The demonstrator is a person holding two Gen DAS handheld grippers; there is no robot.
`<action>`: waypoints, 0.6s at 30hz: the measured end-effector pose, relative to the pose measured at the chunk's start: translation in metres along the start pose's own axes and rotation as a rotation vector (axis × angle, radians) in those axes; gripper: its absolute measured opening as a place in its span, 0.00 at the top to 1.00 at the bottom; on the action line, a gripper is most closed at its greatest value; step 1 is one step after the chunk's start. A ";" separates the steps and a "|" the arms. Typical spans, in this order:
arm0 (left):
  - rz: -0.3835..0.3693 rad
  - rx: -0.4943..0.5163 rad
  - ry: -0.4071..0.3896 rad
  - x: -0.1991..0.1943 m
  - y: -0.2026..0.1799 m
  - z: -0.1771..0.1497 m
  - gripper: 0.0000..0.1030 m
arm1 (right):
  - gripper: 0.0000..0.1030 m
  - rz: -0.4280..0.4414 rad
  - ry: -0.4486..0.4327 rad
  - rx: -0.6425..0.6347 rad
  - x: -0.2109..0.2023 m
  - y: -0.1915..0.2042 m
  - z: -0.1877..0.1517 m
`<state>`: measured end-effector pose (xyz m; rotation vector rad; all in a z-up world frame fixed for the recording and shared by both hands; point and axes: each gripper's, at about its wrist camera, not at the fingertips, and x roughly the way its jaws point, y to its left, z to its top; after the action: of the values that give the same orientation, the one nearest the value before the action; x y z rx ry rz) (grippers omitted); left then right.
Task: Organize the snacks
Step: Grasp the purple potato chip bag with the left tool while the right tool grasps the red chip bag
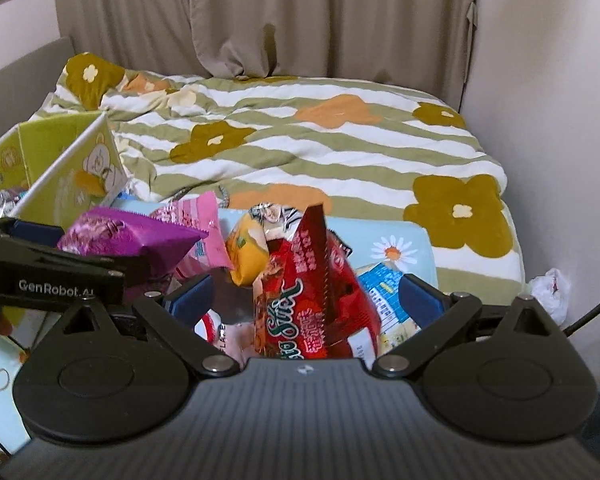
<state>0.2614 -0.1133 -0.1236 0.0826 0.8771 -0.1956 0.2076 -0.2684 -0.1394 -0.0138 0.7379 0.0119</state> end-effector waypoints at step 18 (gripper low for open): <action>-0.021 0.007 -0.001 -0.005 0.003 -0.005 0.18 | 0.00 0.052 0.035 0.038 0.023 -0.009 -0.001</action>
<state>0.2555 -0.1089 -0.1227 0.0797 0.8762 -0.2183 0.2238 -0.2776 -0.1557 0.0420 0.7729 0.0471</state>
